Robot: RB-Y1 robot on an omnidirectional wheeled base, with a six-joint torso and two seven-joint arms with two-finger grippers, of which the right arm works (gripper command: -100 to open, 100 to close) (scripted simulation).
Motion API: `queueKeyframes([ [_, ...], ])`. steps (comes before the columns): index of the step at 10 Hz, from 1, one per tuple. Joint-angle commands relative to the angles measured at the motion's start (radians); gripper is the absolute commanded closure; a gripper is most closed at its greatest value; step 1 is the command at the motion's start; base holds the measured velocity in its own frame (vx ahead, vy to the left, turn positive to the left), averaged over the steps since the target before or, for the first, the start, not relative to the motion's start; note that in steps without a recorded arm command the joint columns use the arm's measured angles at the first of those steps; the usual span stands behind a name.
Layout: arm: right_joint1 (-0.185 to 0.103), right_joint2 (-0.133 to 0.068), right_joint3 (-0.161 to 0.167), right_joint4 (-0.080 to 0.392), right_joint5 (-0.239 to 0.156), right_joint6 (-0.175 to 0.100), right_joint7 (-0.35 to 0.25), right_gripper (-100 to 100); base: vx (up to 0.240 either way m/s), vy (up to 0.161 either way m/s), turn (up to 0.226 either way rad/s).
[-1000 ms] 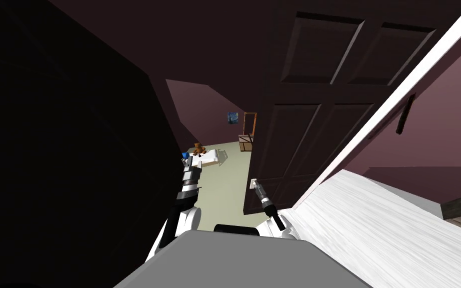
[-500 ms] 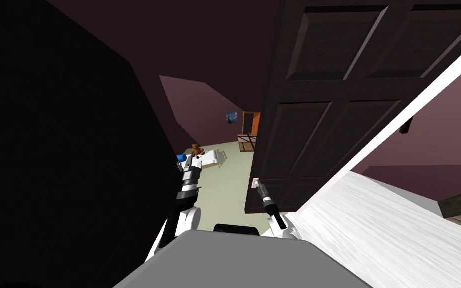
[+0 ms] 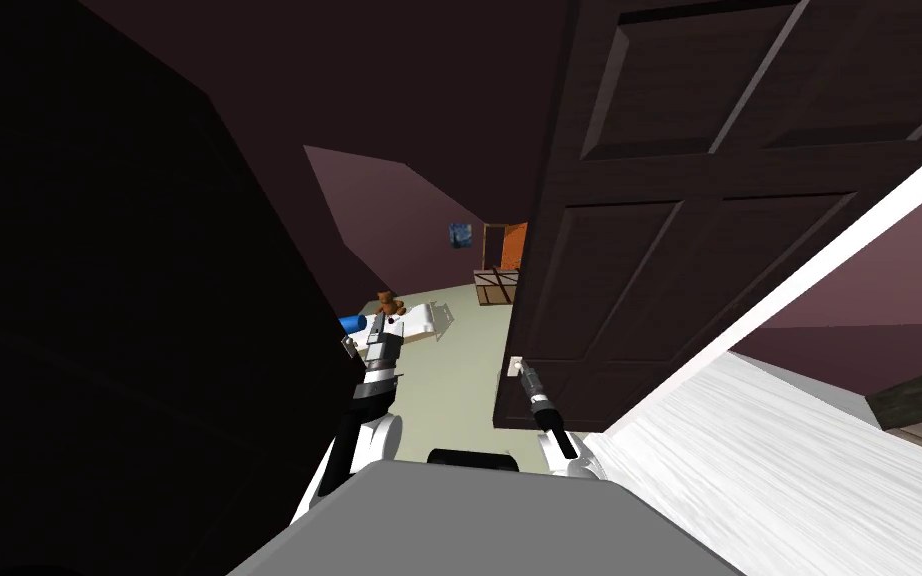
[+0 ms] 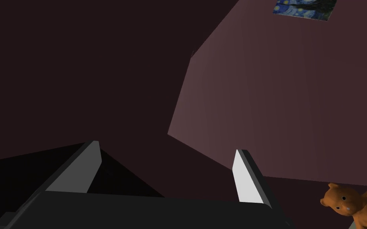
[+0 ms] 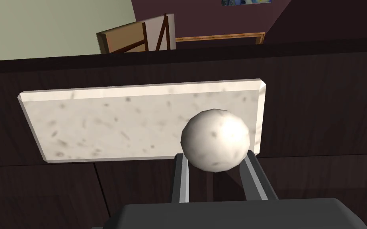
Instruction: Push the door open
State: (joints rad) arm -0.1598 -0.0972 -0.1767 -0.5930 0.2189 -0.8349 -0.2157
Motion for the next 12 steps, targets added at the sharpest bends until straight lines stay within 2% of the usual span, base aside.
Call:
queueKeyframes([
  [1, 0.001, -0.004, -0.018, -0.008, -0.015, 0.006, 0.01, 100, 0.194, 0.138, -0.073],
  [7, -0.002, 0.002, -0.063, -0.004, -0.051, 0.018, 0.041, 100, 0.186, 0.088, -0.047],
  [8, 0.004, -0.003, -0.064, -0.006, -0.05, 0.021, 0.039, 100, 0.078, 0.022, -0.031],
  [9, 0.003, -0.007, -0.077, -0.008, -0.058, 0.021, 0.045, 100, 0.126, 0.03, -0.044],
  [12, 0.005, -0.008, -0.099, -0.007, -0.071, 0.022, 0.055, 100, 0.17, 0.054, -0.043],
])
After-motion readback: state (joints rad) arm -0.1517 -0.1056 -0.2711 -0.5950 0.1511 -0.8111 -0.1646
